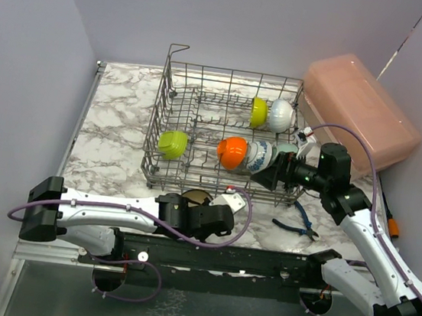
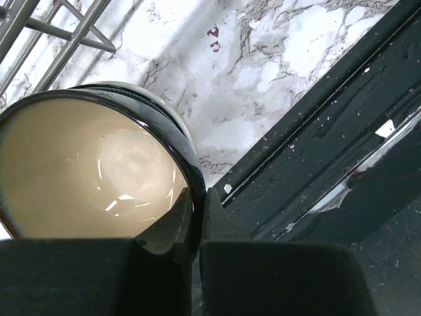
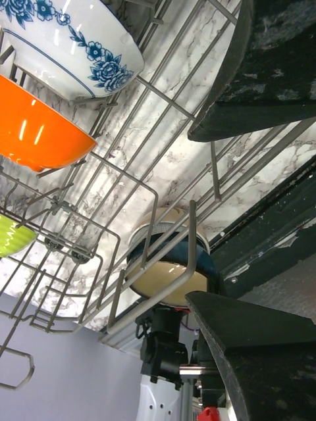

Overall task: Load the bowls into the dish rack
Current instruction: Pick up the bowl from the center of the board.

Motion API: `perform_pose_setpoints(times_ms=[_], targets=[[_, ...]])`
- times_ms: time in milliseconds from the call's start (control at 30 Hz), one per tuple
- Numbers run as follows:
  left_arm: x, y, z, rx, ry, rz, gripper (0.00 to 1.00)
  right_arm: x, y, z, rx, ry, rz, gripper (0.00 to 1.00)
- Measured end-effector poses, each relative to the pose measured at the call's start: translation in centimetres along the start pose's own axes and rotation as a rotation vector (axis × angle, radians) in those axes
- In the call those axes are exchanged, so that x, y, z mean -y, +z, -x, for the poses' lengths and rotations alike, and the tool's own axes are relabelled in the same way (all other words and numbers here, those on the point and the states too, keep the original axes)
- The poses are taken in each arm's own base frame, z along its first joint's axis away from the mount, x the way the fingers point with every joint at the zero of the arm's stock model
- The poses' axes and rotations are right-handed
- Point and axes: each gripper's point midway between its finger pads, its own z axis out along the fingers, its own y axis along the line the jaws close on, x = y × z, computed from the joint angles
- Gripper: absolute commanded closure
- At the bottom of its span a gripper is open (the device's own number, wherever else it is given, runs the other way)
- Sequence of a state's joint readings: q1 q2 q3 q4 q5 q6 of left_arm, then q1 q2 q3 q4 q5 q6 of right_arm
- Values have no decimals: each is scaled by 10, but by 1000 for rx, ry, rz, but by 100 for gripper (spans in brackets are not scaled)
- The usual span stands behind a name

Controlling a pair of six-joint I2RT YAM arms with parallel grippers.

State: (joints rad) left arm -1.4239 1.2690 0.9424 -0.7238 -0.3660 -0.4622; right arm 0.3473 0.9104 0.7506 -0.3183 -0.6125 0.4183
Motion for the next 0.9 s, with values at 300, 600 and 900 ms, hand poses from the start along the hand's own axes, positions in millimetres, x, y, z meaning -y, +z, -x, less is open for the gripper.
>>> perform_pose_setpoints(times_ms=[300, 600, 900], targets=[[3, -37, 28, 101, -38, -75, 100, -4, -7, 4, 24, -13, -11, 0], [10, -111, 71, 348, -88, -287, 100, -13, -15, 16, 68, -41, -4, 0], [9, -192, 132, 761, -116, -464, 100, -16, -21, 21, 103, -55, -12, 0]])
